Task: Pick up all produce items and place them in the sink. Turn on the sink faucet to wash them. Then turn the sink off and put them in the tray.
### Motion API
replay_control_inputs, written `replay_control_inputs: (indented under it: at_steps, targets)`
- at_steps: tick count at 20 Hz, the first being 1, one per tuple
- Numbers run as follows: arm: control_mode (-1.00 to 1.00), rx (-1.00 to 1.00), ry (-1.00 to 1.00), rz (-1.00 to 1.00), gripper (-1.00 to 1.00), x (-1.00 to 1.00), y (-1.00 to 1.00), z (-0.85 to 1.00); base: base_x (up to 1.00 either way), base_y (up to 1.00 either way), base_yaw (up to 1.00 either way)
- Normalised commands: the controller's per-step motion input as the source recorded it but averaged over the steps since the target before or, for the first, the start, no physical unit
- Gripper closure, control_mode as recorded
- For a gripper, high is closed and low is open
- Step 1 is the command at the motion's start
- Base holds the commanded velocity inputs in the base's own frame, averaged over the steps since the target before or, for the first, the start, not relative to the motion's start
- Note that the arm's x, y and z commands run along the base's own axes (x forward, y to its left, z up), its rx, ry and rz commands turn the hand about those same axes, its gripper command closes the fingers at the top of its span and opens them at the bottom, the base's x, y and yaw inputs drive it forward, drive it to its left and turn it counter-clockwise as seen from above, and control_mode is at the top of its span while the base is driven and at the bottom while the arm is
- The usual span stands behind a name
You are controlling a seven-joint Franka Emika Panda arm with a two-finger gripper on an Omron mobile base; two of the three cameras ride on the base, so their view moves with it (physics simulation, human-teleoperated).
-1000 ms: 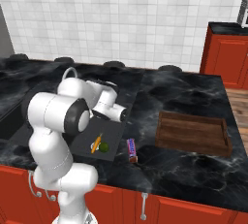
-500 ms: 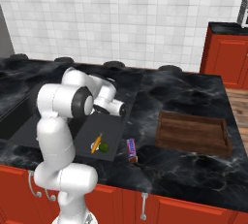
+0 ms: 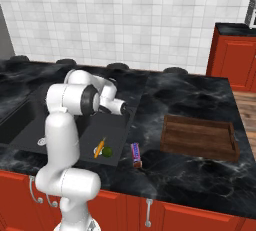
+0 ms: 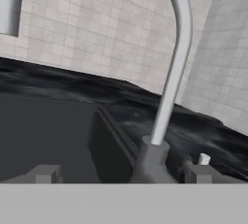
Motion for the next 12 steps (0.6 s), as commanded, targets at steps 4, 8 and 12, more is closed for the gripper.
replay_control_inputs:
  at_steps: [4, 8, 12]
  targets:
    - [-1.0, -0.02, -0.01, 0.0, -1.0, 0.34, 0.0, -0.04, 0.0, 0.0, 0.0]
    - [-1.0, -0.01, 0.0, 0.0, -1.0, 0.32, 0.0, -0.08, 0.0, 0.0, 0.0]
    - [-1.0, -0.01, 0.0, 0.0, -1.0, 0.32, 0.0, -0.11, 0.0, 0.0, 0.0]
